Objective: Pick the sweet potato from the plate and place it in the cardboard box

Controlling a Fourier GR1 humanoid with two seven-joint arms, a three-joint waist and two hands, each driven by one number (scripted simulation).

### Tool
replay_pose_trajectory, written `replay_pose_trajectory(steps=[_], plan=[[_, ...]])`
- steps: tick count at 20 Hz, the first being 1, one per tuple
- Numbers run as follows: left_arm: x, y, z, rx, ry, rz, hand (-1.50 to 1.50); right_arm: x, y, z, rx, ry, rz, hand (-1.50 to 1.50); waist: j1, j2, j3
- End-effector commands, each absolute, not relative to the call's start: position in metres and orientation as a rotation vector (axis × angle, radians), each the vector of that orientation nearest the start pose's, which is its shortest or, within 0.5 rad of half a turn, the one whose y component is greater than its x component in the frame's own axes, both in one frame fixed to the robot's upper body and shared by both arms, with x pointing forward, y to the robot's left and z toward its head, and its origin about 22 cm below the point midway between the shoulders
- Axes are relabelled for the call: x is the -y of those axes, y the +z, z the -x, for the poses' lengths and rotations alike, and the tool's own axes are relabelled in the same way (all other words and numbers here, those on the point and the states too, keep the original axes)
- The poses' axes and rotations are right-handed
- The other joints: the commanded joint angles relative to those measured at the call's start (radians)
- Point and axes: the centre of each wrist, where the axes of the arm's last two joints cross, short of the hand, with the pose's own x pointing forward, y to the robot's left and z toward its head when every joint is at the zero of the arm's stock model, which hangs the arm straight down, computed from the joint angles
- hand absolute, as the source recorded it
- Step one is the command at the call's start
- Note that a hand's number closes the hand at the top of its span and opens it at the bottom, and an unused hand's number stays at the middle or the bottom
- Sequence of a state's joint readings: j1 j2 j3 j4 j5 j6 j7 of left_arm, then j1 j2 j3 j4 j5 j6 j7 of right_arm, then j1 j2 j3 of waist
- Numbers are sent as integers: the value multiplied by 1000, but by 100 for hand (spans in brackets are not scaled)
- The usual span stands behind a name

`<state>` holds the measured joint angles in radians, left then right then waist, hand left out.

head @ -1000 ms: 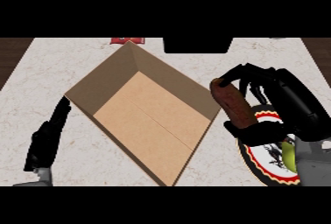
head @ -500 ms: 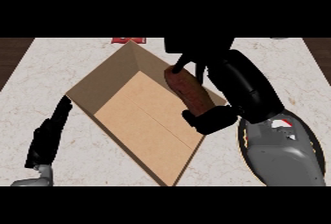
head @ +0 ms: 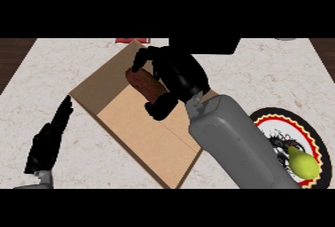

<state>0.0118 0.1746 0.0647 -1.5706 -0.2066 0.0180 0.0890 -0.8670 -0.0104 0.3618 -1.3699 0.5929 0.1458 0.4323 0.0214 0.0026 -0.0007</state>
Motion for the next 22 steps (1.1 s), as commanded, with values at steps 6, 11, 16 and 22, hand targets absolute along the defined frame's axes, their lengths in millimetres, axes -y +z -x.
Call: replay_pose_trajectory(steps=[6,11,16,22], plan=[[-275,14,-234,1462,-230,-356,0,11,115,-365,1548,1079,459,-150,25,4,0],[-262,19,-249,1462,-223,-351,0,-6,109,-365,1578,1044,401,-150,24,5,0],[-278,14,-246,1480,-232,-350,0,8,118,-383,1682,814,312,-150,27,9,0],[-293,7,-239,1447,-231,-361,0,26,125,-389,1775,440,214,-150,15,7,1]])
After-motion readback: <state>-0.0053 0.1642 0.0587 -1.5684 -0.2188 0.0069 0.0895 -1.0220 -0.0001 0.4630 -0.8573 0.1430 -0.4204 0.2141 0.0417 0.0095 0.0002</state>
